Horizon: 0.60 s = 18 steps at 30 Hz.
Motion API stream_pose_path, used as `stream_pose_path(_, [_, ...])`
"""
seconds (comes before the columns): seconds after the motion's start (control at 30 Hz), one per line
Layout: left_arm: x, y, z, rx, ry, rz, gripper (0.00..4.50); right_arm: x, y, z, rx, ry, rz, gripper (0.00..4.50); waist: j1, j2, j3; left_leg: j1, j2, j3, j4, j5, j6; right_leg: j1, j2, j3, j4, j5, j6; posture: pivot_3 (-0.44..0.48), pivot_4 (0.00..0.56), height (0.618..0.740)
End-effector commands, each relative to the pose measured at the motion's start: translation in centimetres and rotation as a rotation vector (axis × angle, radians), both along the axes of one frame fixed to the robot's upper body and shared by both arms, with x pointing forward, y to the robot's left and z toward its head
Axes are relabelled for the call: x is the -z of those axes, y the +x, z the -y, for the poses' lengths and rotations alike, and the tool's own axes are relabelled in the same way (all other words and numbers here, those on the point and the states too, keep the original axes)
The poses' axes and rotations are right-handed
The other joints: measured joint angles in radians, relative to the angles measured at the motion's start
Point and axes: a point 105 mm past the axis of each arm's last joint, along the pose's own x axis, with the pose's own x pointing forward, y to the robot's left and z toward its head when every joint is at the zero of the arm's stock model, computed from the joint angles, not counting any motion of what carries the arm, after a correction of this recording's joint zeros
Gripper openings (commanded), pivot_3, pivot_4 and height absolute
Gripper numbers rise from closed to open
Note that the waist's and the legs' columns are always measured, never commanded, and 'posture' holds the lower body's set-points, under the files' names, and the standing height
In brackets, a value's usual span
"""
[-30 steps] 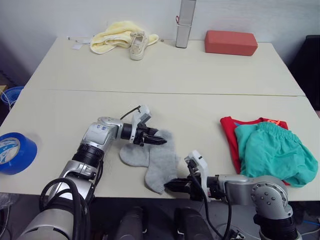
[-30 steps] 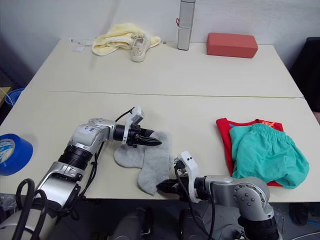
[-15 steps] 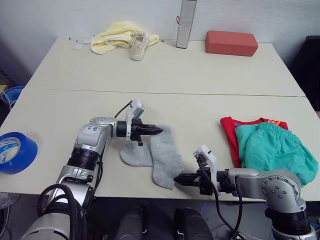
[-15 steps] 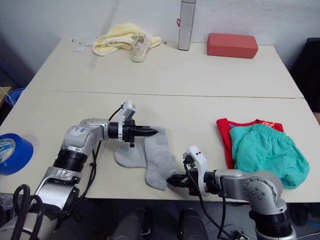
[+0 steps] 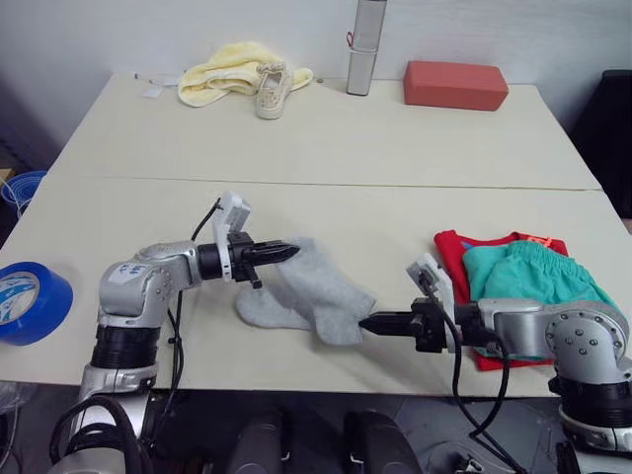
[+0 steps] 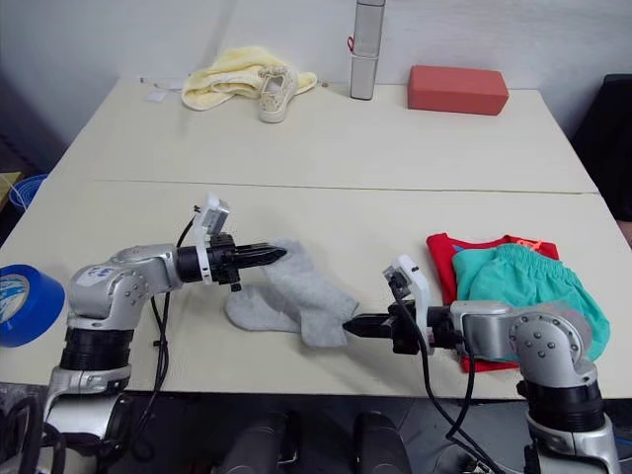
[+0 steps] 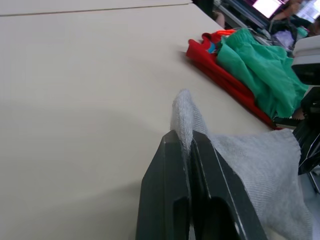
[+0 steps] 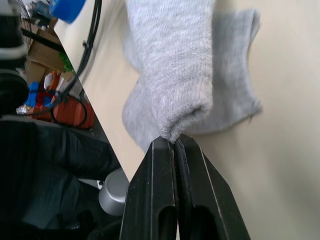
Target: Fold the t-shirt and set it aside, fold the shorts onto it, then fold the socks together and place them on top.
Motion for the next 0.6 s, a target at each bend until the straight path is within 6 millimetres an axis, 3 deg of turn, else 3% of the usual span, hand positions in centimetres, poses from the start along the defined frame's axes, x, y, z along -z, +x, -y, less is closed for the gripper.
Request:
stream_pose_path(0.03, [-1.8, -1.2, -1.5, -0.089, -0.04, 0.035, 0.01, -1.0, 0.5, -0.1, -0.025, 0.023, 0.008, 0.0, 0.0, 0.0, 0.0, 0.0, 0.0, 0.0, 0.0, 0.0, 0.0, 0.0, 0.0, 0.0, 0.0, 0.0, 0.0, 0.0, 0.15, 0.74])
stream_pose_path(0.33, [-0.8, -3.5, -3.5, -0.244, -0.053, -0.027, 0.01, -1.6, 0.8, -0.2, -0.087, 0.042, -0.059, 0.0, 0.005, 0.0, 0.0, 0.0, 0.0, 0.0, 0.0, 0.0, 0.0, 0.0, 0.0, 0.0, 0.0, 0.0, 0.0, 0.0, 0.15, 0.74])
stream_pose_path(0.6, [2.2, -5.1, -4.4, -0.361, -0.09, -0.105, 0.01, -1.2, 1.3, -0.1, -0.094, 0.02, -0.126, 0.0, 0.004, 0.0, 0.0, 0.0, 0.0, 0.0, 0.0, 0.0, 0.0, 0.0, 0.0, 0.0, -0.001, 0.0, 0.0, 0.0, 0.15, 0.74])
